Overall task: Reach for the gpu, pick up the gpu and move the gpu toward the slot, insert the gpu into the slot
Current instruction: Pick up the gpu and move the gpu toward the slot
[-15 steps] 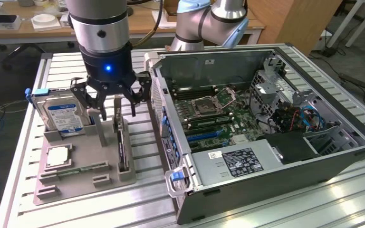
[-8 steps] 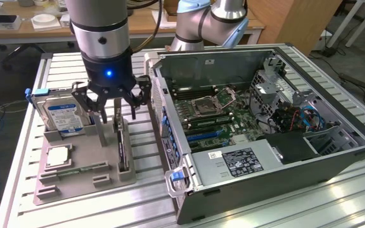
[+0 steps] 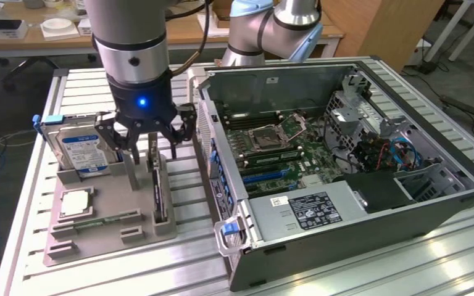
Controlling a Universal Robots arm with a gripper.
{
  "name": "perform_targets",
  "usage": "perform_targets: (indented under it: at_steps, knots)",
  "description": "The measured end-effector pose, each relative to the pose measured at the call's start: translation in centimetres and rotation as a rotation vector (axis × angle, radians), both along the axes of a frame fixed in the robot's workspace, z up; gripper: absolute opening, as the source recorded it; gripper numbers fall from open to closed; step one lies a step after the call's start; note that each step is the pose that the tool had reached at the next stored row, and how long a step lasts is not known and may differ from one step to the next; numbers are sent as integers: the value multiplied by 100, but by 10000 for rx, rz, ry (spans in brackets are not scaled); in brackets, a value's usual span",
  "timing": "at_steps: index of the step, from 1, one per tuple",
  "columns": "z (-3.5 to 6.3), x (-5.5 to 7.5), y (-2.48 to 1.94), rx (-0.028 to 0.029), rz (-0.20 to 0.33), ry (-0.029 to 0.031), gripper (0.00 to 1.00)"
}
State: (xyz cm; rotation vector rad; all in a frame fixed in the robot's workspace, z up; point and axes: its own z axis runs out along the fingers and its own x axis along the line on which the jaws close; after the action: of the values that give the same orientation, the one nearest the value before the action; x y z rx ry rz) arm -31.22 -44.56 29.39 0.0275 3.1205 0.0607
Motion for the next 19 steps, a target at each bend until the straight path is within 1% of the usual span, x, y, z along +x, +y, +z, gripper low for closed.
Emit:
perform_targets:
  at_steps: [15, 19]
  knots:
    - [-165, -2, -35, 0, 29, 3, 65]
    - [-206, -5, -45, -14, 33, 12, 65]
